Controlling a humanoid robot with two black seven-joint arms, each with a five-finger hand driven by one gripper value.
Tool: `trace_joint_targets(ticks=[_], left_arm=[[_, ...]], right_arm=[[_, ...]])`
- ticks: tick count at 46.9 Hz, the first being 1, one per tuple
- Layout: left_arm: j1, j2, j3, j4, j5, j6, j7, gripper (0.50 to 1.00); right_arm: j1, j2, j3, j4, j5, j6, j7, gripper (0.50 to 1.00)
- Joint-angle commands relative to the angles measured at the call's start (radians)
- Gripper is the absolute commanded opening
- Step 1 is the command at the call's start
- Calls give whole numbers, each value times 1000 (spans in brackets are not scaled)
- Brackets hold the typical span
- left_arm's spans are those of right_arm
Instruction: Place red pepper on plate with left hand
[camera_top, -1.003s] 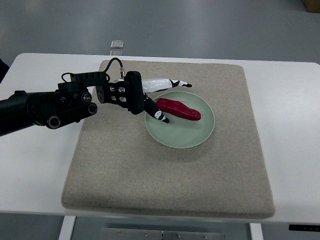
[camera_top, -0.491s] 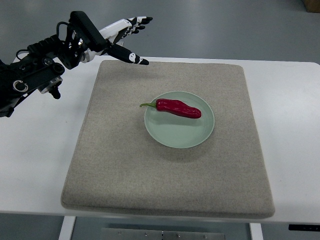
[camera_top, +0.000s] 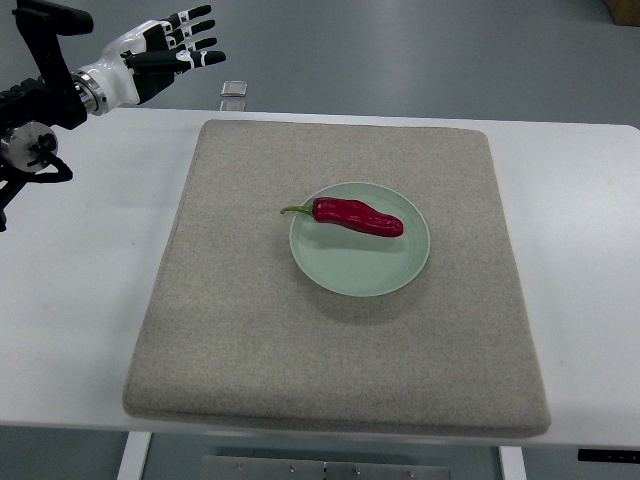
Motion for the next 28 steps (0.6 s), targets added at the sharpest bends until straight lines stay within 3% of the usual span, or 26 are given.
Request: trace_joint_targets(ticks=[1,17,28], left_arm=[[23,0,-7,12,-98,-45,44,994],[156,-11,-209,6,-173,-109,166,994],[170,-12,-219,6,-170,-109,176,994]], right_arm=[[0,0,0,0,0,0,0,928],[0,0,0,0,0,0,0,928],[-2,0,-2,0,-2,3,-1,928]])
